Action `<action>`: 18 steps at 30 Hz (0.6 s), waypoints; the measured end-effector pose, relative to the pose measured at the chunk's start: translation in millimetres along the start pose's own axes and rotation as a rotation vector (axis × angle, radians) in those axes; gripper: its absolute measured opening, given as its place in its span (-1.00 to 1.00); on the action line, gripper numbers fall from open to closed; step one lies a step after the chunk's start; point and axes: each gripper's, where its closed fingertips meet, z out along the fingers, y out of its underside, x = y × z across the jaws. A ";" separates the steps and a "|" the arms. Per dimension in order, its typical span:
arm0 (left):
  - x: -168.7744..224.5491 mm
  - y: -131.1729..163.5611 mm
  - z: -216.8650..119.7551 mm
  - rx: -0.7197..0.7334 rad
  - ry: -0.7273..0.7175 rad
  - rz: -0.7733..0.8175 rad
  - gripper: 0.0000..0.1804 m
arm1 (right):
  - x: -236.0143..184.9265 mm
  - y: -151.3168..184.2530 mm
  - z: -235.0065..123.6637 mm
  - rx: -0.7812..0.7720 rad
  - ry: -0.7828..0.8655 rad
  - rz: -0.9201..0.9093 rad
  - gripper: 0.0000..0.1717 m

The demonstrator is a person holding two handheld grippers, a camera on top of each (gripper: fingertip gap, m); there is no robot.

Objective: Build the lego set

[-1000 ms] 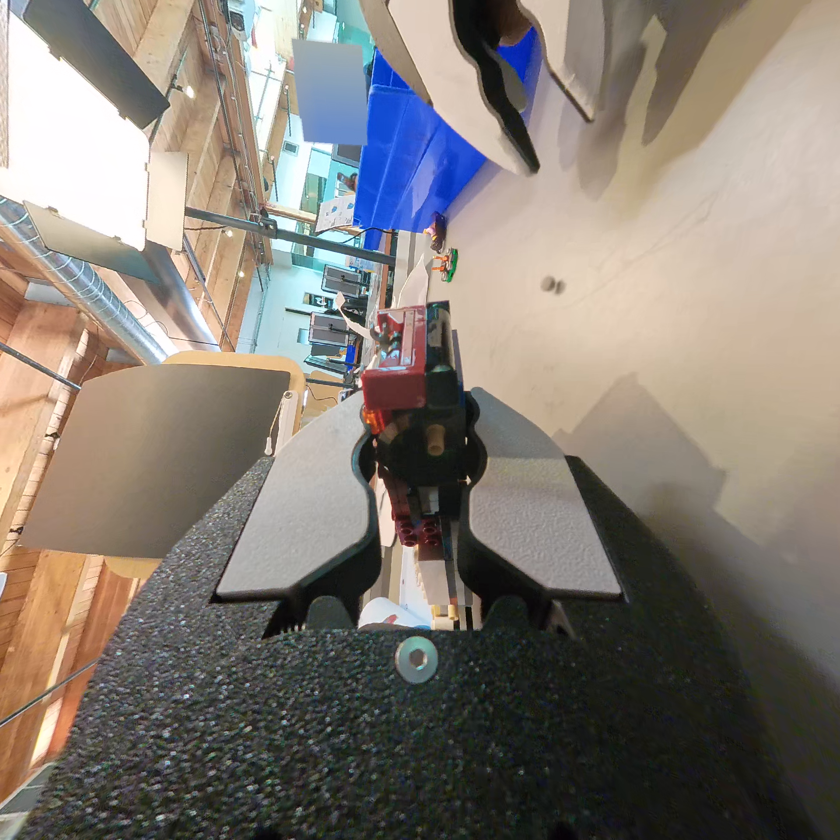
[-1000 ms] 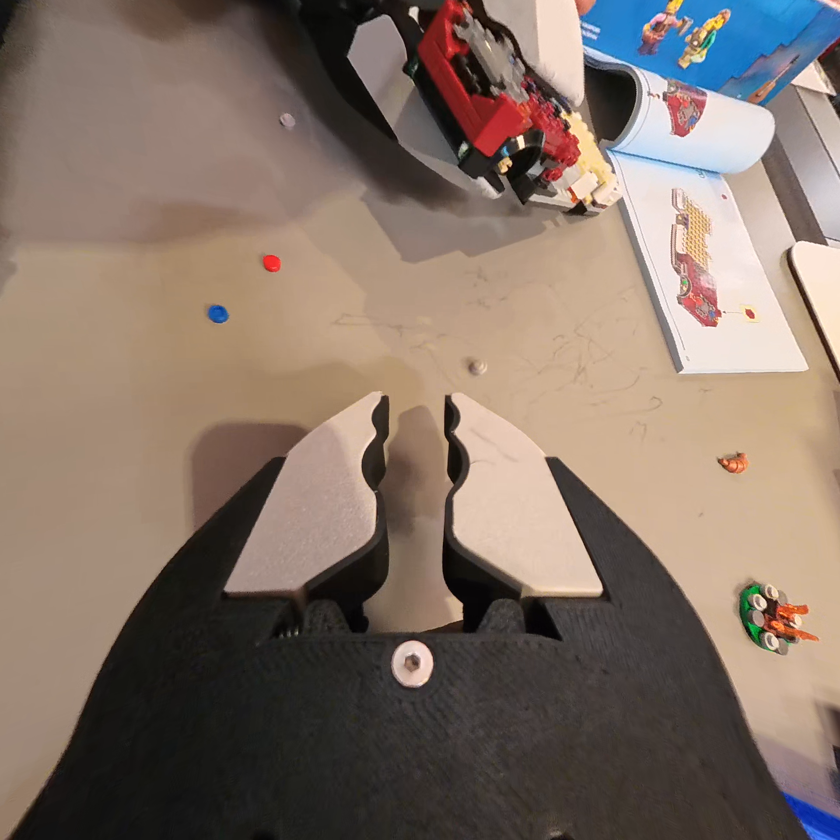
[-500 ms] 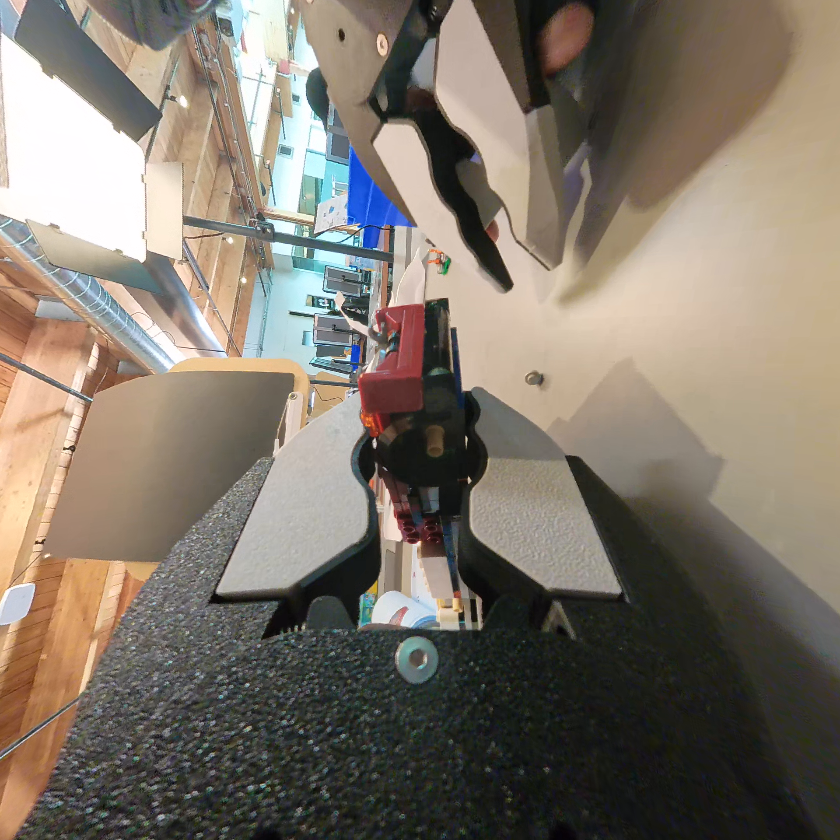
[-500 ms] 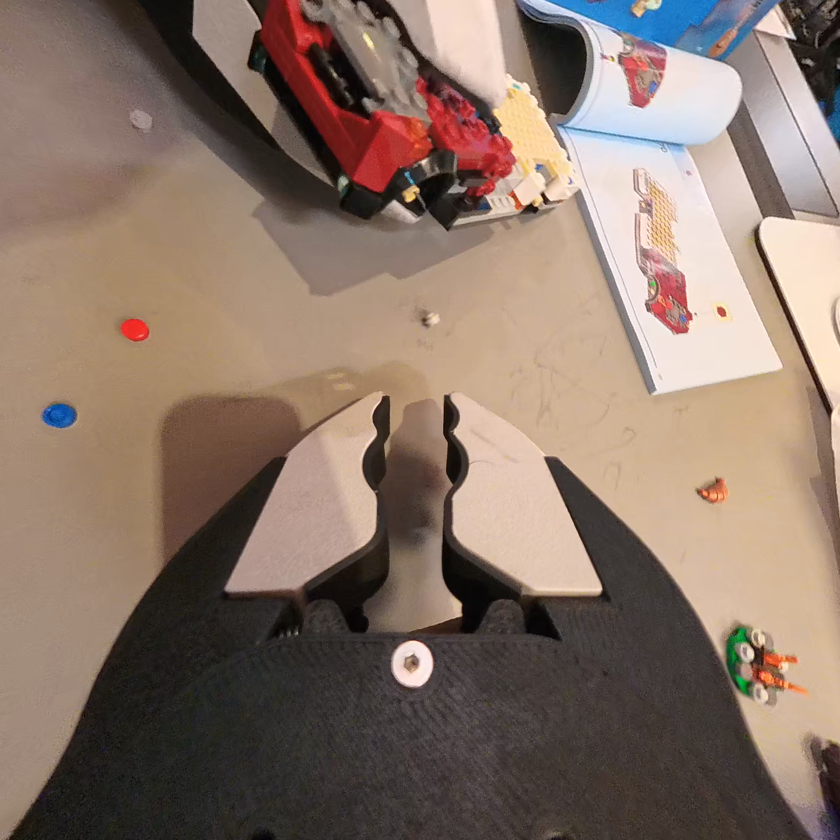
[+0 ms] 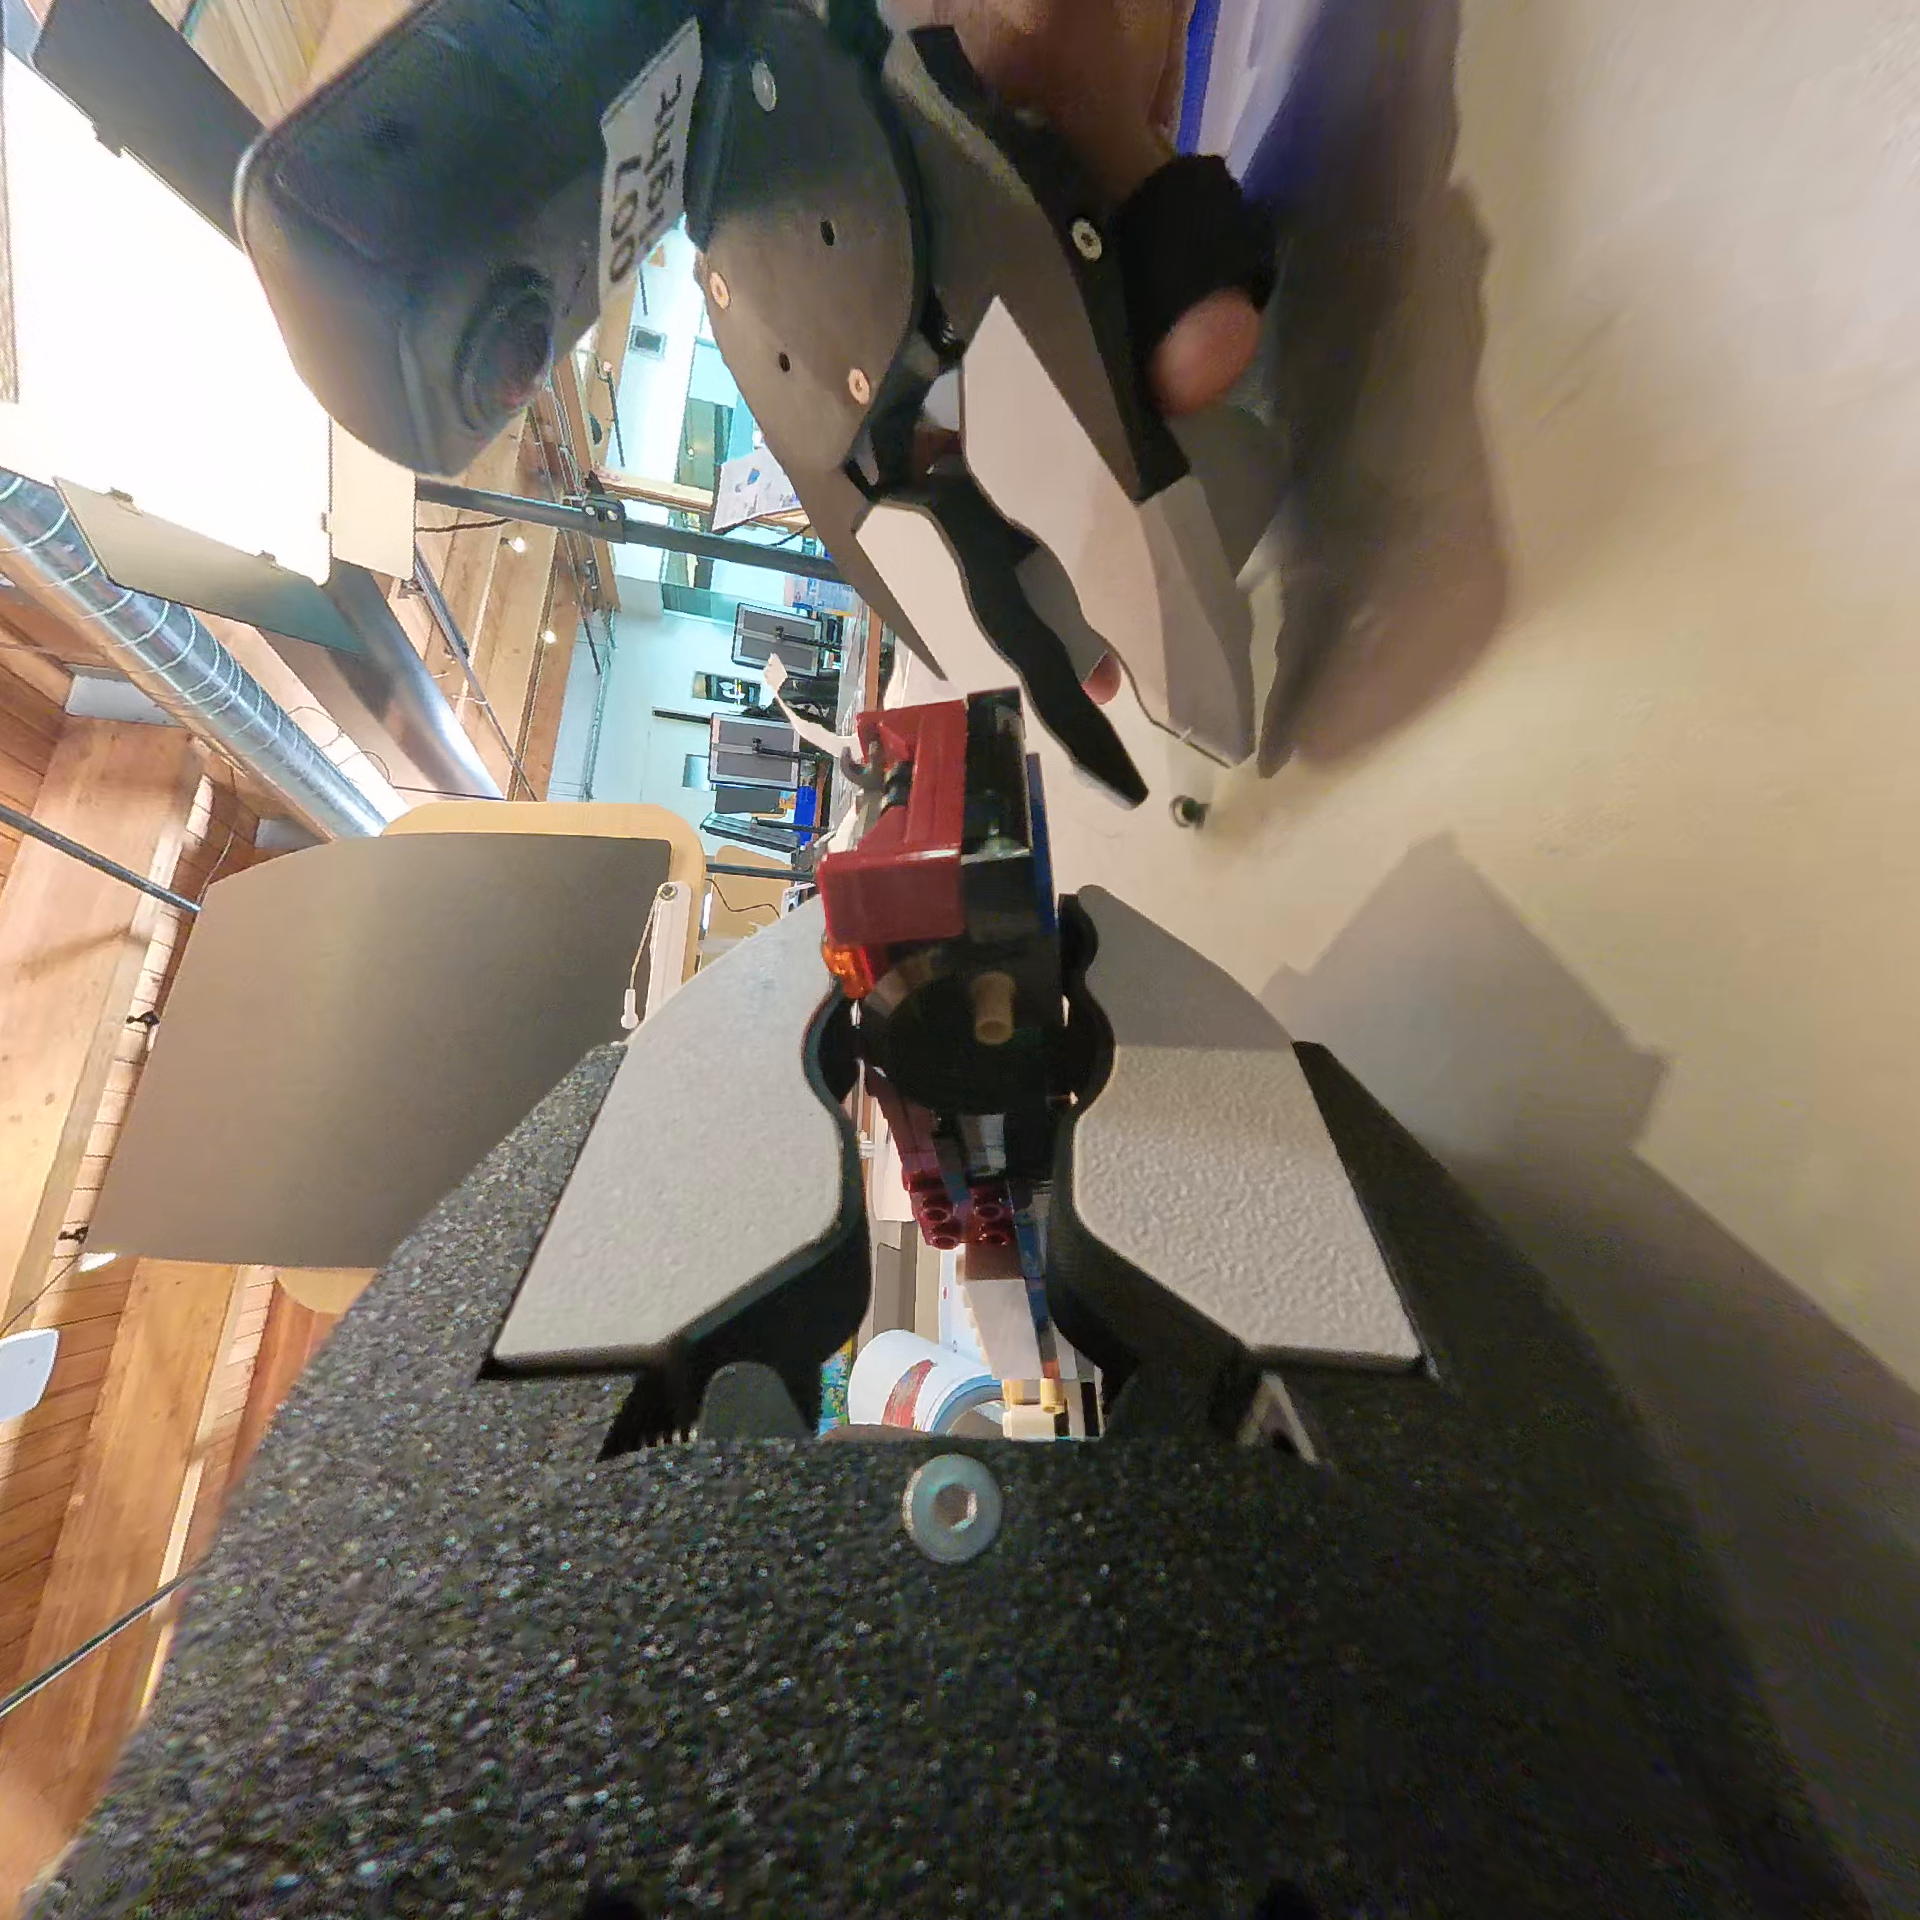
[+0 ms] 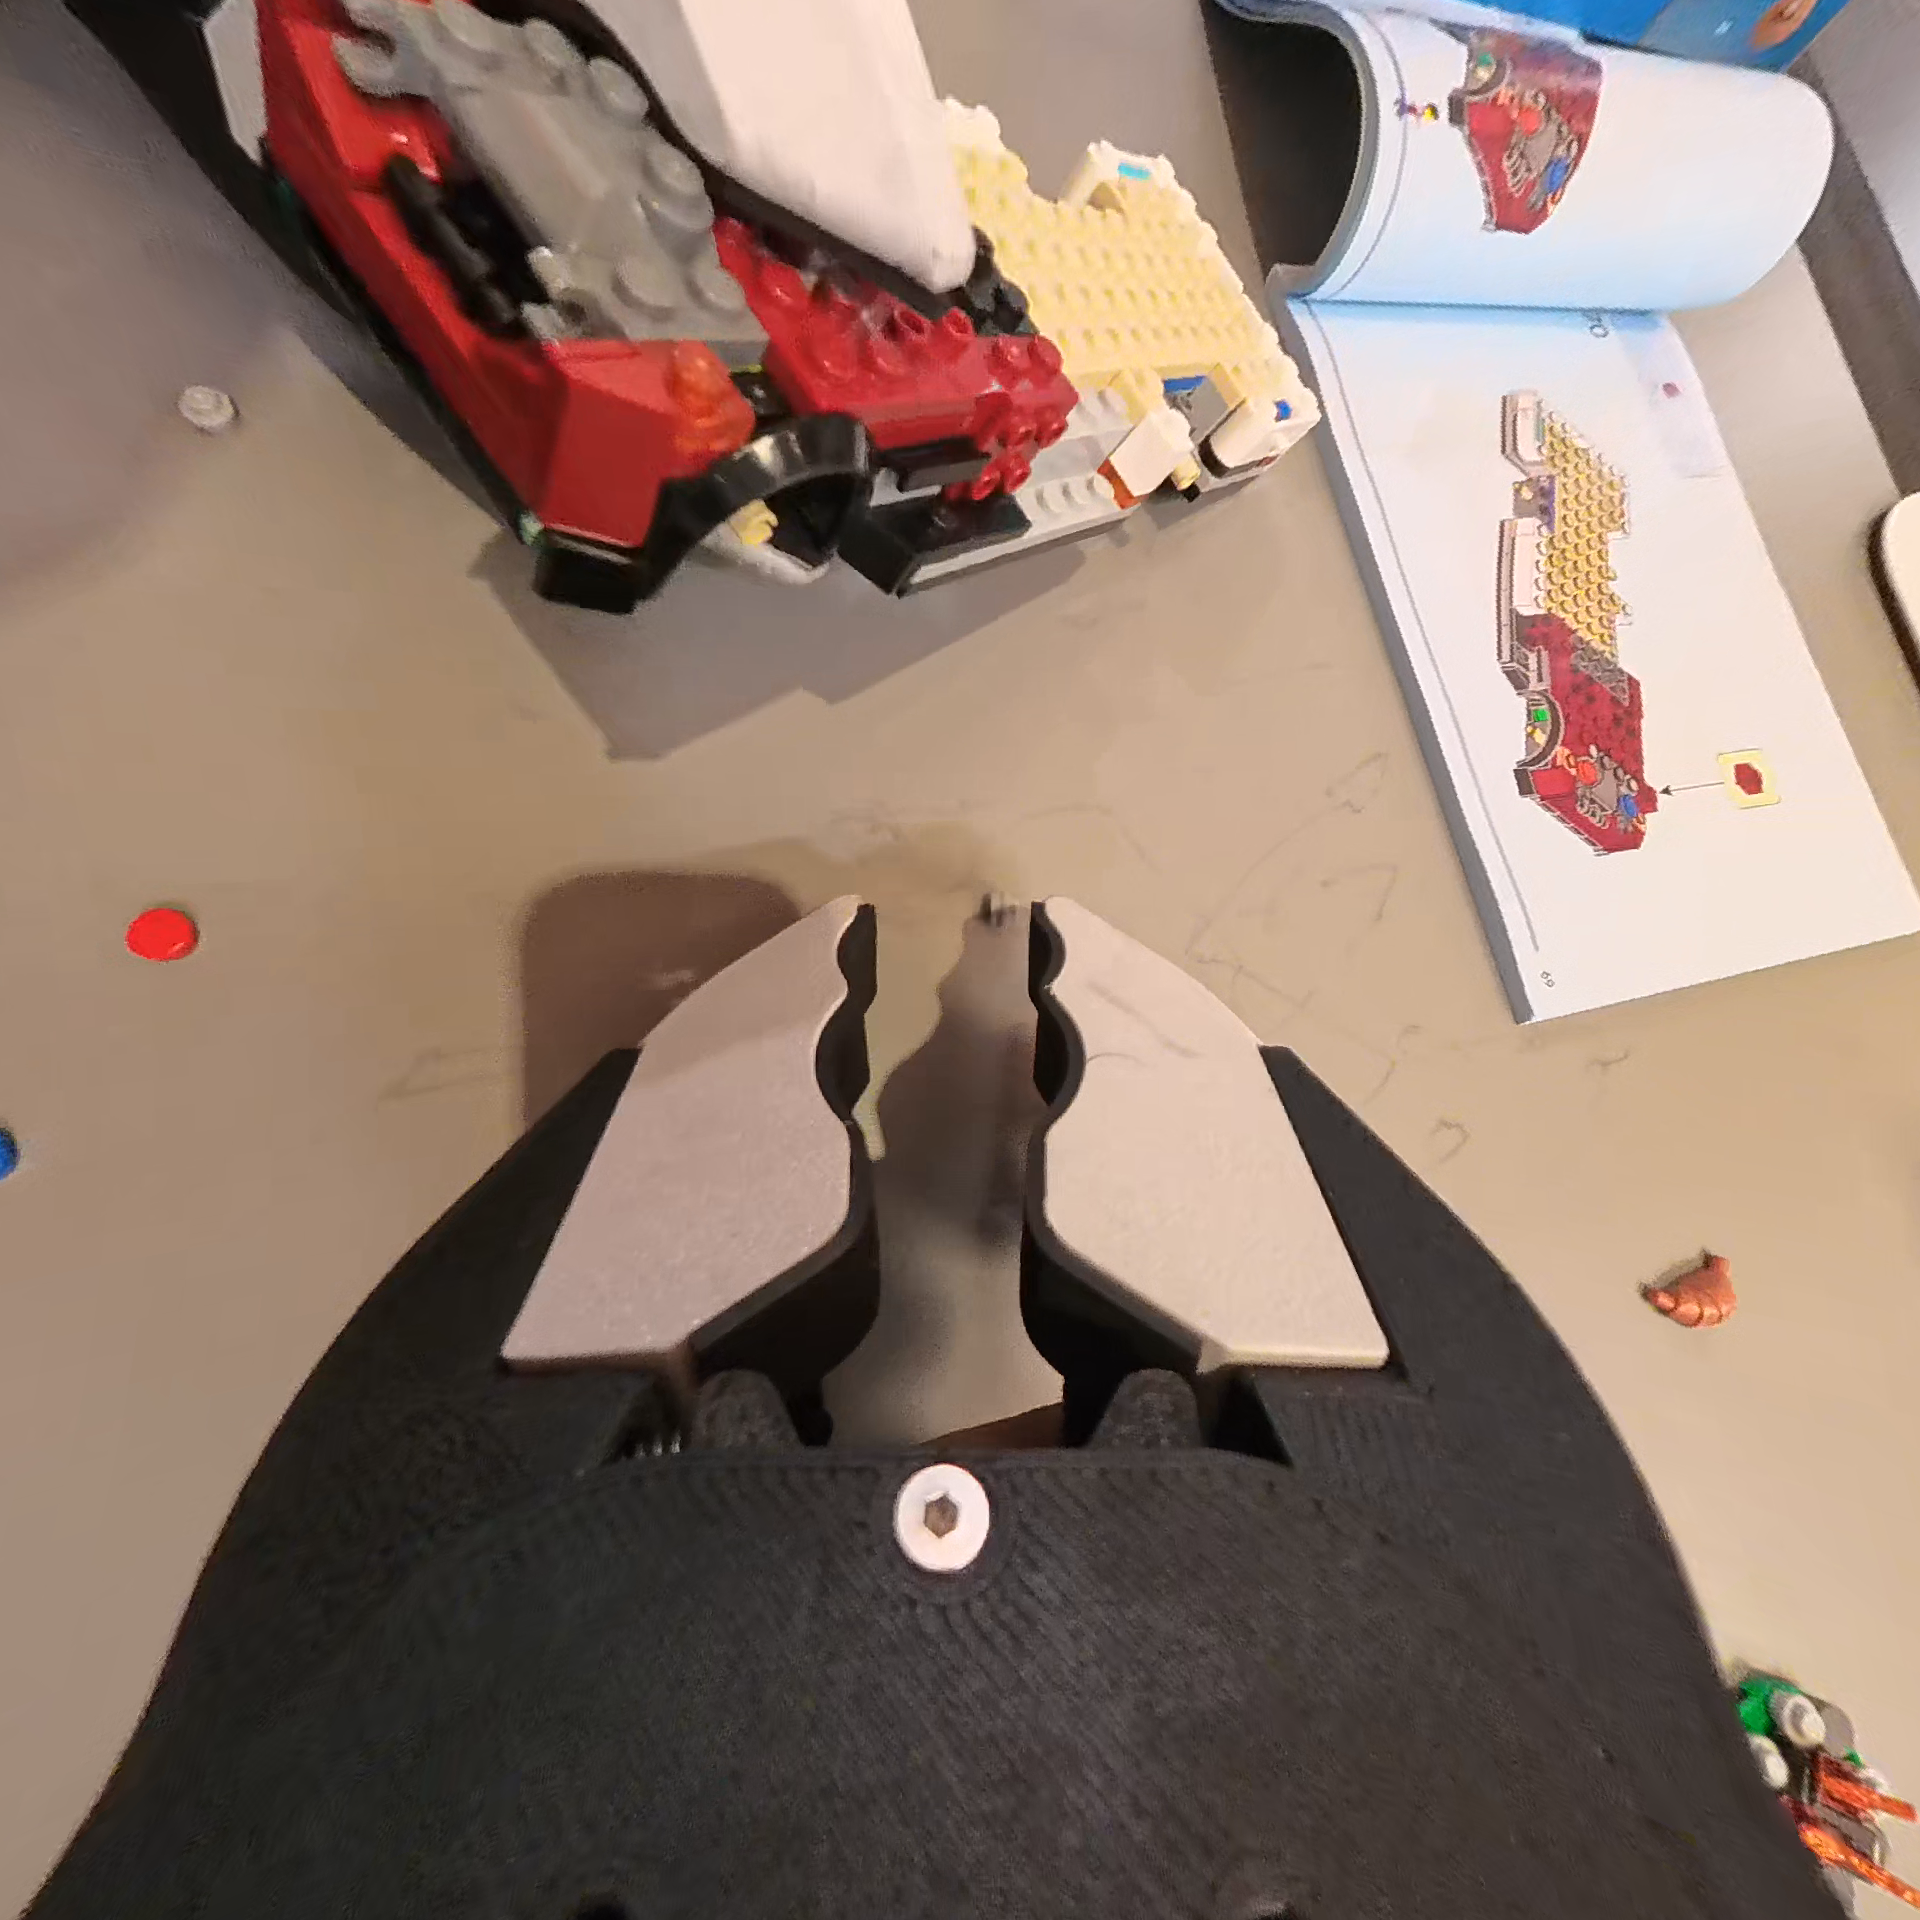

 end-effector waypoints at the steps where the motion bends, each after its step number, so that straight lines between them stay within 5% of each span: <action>1: -0.6 0.3 0.0 0.000 -0.001 -0.005 -0.59 | 2.3 -0.4 0.3 0.001 0.008 0.008 -0.68; 18: -2.9 -2.9 -0.2 0.004 -0.002 -0.022 -0.59 | 6.1 -0.2 -19.0 0.042 -0.081 0.090 -0.90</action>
